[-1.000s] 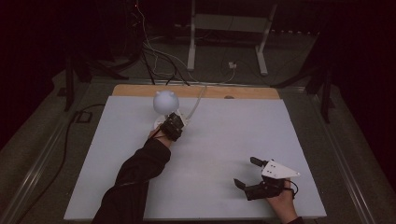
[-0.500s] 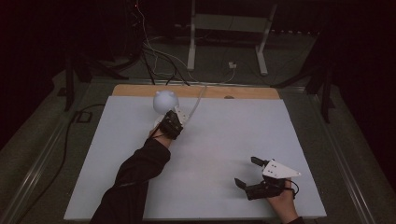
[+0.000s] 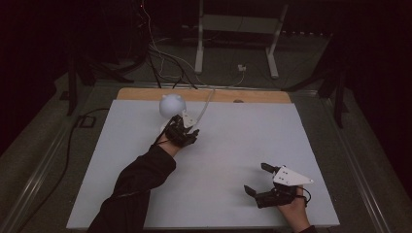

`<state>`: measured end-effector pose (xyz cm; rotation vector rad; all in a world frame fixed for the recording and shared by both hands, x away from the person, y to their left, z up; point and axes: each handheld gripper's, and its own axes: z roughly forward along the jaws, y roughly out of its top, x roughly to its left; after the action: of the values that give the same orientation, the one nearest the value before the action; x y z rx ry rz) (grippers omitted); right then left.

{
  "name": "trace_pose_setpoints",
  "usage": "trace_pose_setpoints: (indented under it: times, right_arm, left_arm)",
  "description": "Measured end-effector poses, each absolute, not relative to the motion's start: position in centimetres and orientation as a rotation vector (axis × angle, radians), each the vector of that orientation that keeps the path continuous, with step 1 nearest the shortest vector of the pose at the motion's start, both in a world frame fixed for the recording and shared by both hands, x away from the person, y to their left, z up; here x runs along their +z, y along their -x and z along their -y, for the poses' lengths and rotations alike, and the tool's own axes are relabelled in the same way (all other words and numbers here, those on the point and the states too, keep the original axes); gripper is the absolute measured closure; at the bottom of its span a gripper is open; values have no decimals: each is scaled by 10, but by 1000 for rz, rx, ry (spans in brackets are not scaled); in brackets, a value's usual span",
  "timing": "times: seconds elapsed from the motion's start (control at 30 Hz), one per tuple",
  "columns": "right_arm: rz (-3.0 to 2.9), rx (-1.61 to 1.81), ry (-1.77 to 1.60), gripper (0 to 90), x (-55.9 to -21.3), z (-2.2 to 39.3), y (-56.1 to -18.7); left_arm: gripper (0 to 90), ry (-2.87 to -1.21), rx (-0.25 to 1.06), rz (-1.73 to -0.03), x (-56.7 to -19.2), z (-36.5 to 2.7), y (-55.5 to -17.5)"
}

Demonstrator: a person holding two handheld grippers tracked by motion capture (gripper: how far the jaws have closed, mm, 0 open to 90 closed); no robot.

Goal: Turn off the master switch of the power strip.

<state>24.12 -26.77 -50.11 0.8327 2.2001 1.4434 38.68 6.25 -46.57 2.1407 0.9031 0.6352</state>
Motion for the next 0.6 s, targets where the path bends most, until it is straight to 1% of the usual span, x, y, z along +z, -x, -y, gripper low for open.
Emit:
trace_pose_setpoints:
  times: [0.1, 0.13, 0.17, 0.2, 0.23, 0.33, 0.4, 0.43, 0.47, 0.6]
  right_arm:
    - [-2200, 1442, -832, 0, -501, 268, -241]
    - [-2199, 1442, -832, 0, -501, 268, -241]
    - [-2199, 1442, -832, 0, -501, 268, -241]
    - [-2199, 1442, -833, 0, -501, 268, -241]
    - [-2200, 1442, -833, 0, -501, 267, -241]
    - [-2200, 1441, -833, 0, -501, 267, -241]
    - [-2200, 1442, -834, 0, -501, 267, -241]
    - [-2200, 1442, -834, 0, -501, 267, -241]
    - [-2200, 1443, -835, 0, -501, 267, -241]
    - [-2199, 1446, -834, 0, -501, 267, -241]
  left_arm:
    - [460, -2135, 584, -901, -462, -63, -383]
    - [435, -2139, 566, -893, -461, -63, -381]
    - [390, -2143, 569, -891, -460, -63, -380]
    - [363, -2146, 557, -882, -459, -63, -378]
    - [332, -2149, 525, -862, -459, -63, -376]
    - [158, -2175, 468, -819, -457, -62, -370]
    - [102, -2193, 423, -803, -457, -62, -367]
    - [54, -2201, 405, -792, -456, -63, -365]
    - [23, -2202, 381, -788, -455, -63, -364]
    - [4, -2192, 337, -759, -449, -68, -357]
